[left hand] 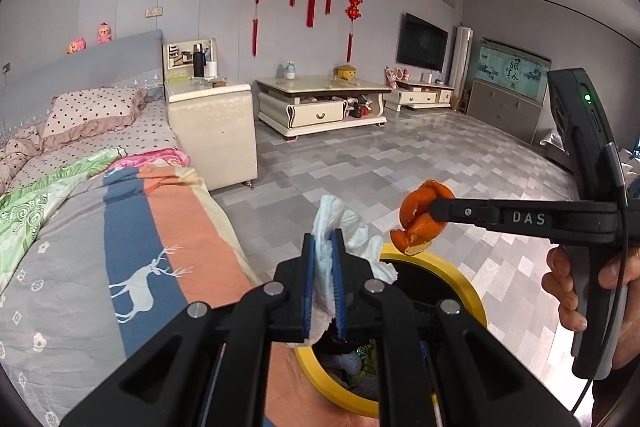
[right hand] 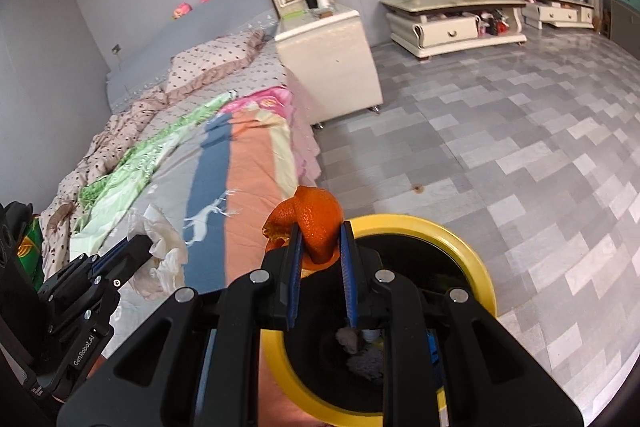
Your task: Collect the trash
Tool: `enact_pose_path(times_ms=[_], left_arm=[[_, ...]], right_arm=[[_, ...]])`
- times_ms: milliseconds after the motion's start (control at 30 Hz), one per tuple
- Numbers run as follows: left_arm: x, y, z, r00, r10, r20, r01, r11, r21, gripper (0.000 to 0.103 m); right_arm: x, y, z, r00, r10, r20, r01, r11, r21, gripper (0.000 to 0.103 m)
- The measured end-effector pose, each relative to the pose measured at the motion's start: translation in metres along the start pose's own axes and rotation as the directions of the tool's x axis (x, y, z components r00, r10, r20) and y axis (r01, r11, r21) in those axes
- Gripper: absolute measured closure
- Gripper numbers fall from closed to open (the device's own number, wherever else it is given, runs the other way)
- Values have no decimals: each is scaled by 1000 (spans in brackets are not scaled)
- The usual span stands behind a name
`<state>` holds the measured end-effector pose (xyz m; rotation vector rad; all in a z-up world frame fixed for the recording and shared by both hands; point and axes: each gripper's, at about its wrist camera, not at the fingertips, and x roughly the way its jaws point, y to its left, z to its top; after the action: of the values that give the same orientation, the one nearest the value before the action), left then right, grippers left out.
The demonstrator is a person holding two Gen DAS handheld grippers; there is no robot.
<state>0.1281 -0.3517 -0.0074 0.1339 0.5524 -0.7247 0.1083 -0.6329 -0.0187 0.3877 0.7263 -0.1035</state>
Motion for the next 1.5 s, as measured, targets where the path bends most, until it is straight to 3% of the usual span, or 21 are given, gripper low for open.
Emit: enact_pose_path(times_ms=[333, 567, 700, 767, 1167, 1500], left_arm=[[61, 2, -21, 988, -48, -149, 40, 997, -60, 95], [77, 13, -24, 974, -105, -199, 79, 988, -135, 92], [69, 17, -24, 978, -99, -184, 74, 987, -141, 65], [65, 21, -24, 980, -93, -178, 68, 987, -146, 61], [24, 64, -31, 987, -30, -160, 0, 983, -183, 60], [-26, 127, -42, 989, 73, -132, -102, 969, -227, 60]], right_arm=[[41, -18, -19, 994, -86, -68, 88, 996, 28, 85], [48, -30, -26, 991, -101, -87, 107, 992, 67, 81], [42, -27, -24, 991, -111, -75, 117, 990, 75, 77], [38, -26, -23, 991, -120, -64, 125, 989, 84, 65], [31, -4, -29, 990, -117, -82, 125, 986, 111, 62], [49, 87, -33, 993, -42, -108, 42, 999, -5, 62]])
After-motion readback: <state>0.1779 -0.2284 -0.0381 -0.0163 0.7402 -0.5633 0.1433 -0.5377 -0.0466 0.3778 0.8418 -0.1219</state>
